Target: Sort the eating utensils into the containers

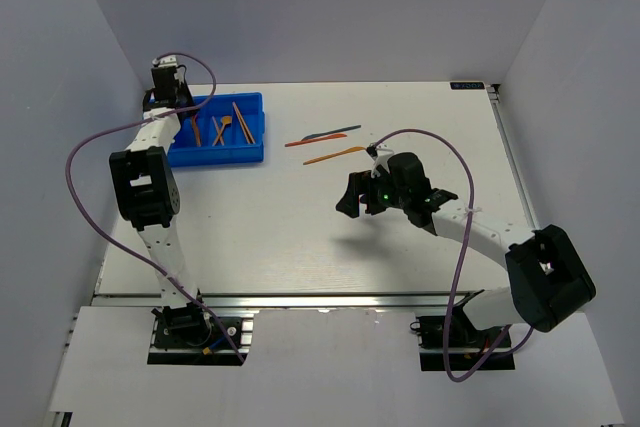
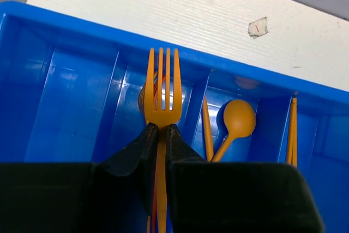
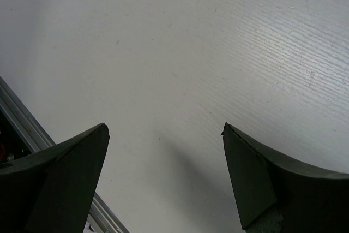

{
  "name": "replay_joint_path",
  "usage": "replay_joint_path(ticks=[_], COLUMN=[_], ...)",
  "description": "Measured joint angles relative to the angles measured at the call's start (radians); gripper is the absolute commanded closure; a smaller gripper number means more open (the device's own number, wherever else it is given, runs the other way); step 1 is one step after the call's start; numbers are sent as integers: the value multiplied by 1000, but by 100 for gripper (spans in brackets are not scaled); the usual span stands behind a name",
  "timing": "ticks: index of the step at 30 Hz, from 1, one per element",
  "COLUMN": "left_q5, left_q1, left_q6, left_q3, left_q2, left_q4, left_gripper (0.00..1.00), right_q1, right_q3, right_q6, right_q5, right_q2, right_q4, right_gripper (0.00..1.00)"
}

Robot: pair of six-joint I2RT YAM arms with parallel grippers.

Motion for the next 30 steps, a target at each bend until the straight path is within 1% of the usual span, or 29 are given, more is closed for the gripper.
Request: replay_joint_path(ticks=[3, 6, 8, 10, 13, 14, 18, 22, 26, 27, 28, 29, 30], left_q5=[-5, -13, -21, -27, -41, -45, -60, -61, -63, -66, -74, -83, -93], left_q1=[0, 0, 0, 0, 0, 0, 0, 0, 0, -1, -2, -3, -5], left_q6=[0, 1, 1, 1, 0, 2, -3, -4, -7, -11, -16, -22, -30], left_q3=[-6, -16, -20, -22, -22, -22, -22, -22, -22, -22, -22, -22, -20], left_q2=[0, 0, 0, 0, 0, 0, 0, 0, 0, -1, -2, -6, -11], left_q4=[-9, -16, -20, -23, -30, -31, -35, -34, -34, -34, -37, -43, -51], left_gripper=[100, 96, 90, 88, 70, 60, 48, 44, 43, 41, 31, 25, 15], right_q1=[0, 0, 0, 0, 0, 0, 0, 0, 0, 0, 0, 1, 1], right_q3=[0, 0, 0, 0, 0, 0, 0, 0, 0, 0, 0, 0, 0], right_q6=[0, 0, 0, 0, 0, 0, 0, 0, 0, 0, 0, 0, 1], right_q5=[-3, -3, -3, -3, -5, -5, -6, -6, -6, -4, 1, 8, 24], right_q2=[0, 0, -1, -3, -7, -8, -8, -8, -8, -8, -8, -8, -8], right_q4=[0, 0, 0, 0, 0, 0, 0, 0, 0, 0, 0, 0, -1], right_gripper=[11, 11, 11, 11, 11, 11, 11, 11, 11, 11, 11, 11, 11])
